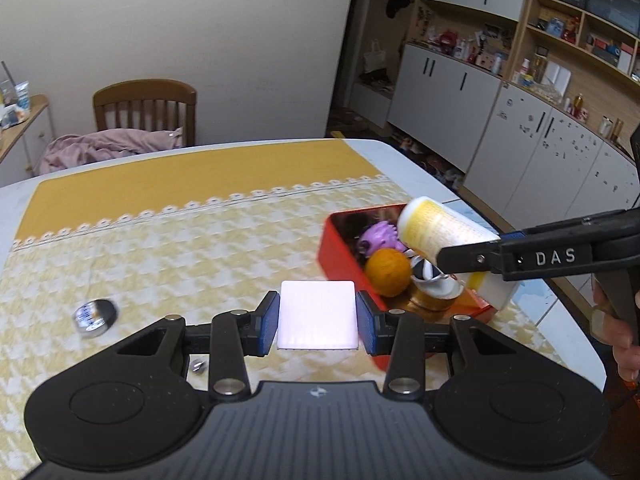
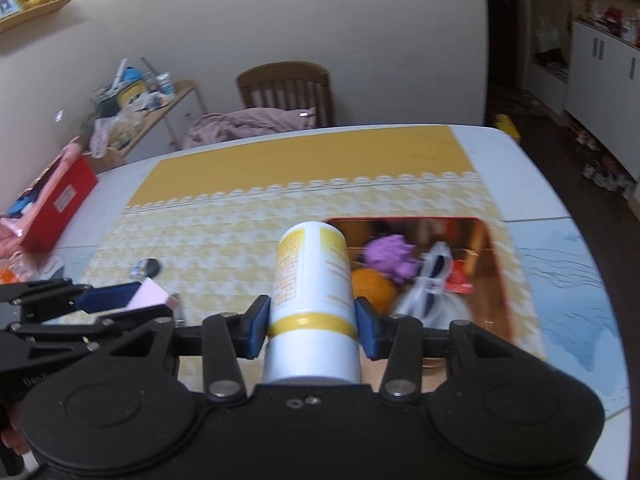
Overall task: Organize rigid objects
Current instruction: 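Carry the bottle and note pad into the red tin box and open both tools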
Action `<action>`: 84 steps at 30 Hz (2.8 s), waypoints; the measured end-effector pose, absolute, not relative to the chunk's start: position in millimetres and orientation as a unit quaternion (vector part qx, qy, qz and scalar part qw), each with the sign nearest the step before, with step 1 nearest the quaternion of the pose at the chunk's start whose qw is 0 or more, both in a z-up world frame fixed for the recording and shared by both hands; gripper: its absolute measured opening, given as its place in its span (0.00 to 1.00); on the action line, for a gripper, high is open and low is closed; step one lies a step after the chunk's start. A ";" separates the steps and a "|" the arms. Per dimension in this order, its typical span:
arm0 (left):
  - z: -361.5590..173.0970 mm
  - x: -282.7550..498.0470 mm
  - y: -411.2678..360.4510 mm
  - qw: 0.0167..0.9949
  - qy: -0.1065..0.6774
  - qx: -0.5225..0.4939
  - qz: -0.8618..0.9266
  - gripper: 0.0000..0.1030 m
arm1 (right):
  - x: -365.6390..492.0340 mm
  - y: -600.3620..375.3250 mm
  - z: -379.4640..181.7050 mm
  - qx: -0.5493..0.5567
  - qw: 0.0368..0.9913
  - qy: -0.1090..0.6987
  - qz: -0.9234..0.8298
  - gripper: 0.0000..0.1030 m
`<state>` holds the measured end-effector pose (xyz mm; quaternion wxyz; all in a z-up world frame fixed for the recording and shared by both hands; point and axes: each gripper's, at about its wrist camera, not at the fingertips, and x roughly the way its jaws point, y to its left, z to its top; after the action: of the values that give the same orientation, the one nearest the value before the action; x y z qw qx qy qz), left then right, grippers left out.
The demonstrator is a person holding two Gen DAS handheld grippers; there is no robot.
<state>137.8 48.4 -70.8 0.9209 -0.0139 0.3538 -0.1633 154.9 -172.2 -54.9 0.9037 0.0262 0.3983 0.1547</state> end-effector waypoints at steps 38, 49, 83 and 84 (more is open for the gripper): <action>-118.3 260.8 -91.4 0.905 0.396 0.073 -0.139 0.39 | 193.4 -241.8 -104.3 -0.073 0.896 0.422 0.119 0.43; -132.0 268.6 -91.1 0.900 0.411 0.068 -0.129 0.39 | 196.1 -239.1 -107.0 -0.080 0.896 0.420 0.122 0.43; -97.7 220.1 -42.3 0.901 0.401 0.005 -0.168 0.57 | 172.4 -233.0 -76.4 -0.030 0.908 0.399 0.122 0.71; -95.8 216.7 -38.1 0.902 0.398 0.002 -0.168 0.57 | 171.0 -229.9 -75.2 -0.029 0.909 0.397 0.124 0.71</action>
<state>216.7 -38.1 -95.8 0.9020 0.0024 0.3978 -0.1680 171.0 -229.9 -75.2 0.9088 -0.0295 0.3975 0.1237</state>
